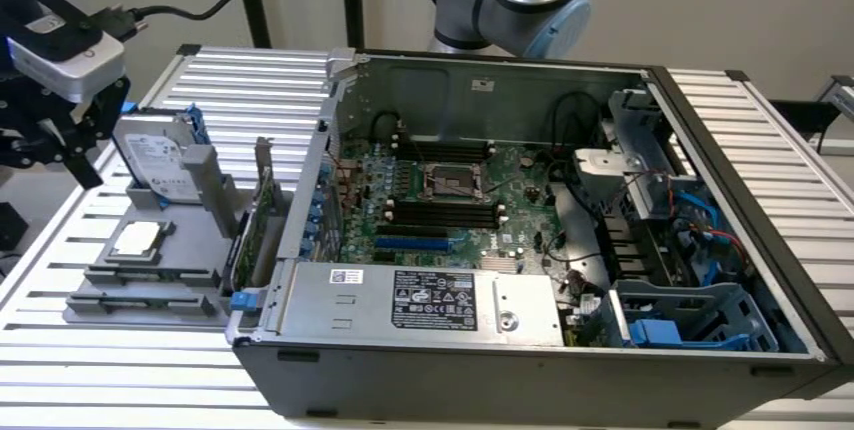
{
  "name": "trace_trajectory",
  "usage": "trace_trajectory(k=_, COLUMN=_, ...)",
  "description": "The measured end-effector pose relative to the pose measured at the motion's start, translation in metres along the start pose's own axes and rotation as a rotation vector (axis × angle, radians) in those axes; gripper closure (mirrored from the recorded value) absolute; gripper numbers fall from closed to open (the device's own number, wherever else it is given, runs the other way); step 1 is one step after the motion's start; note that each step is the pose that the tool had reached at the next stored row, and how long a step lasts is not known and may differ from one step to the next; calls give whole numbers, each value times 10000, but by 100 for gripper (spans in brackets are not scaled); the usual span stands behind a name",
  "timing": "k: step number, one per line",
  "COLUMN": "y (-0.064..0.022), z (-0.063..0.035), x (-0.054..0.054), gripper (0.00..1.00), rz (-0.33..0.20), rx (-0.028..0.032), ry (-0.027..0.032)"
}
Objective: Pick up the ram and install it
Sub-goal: 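Pick up the ram and move it above insertion slot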
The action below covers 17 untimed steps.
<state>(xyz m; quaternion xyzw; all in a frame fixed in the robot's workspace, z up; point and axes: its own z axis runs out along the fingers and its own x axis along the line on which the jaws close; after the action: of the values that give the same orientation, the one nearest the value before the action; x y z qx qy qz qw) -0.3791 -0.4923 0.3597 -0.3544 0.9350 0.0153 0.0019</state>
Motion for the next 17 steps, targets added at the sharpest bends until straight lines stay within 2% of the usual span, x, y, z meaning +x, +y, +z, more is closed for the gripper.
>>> trace_trajectory(k=11, y=0, z=3, x=0, gripper=89, rz=-1672, rx=-177, ry=-88)
trace_trajectory(k=17, y=0, z=4, x=1, gripper=89, rz=-2667, rx=-221, ry=-78)
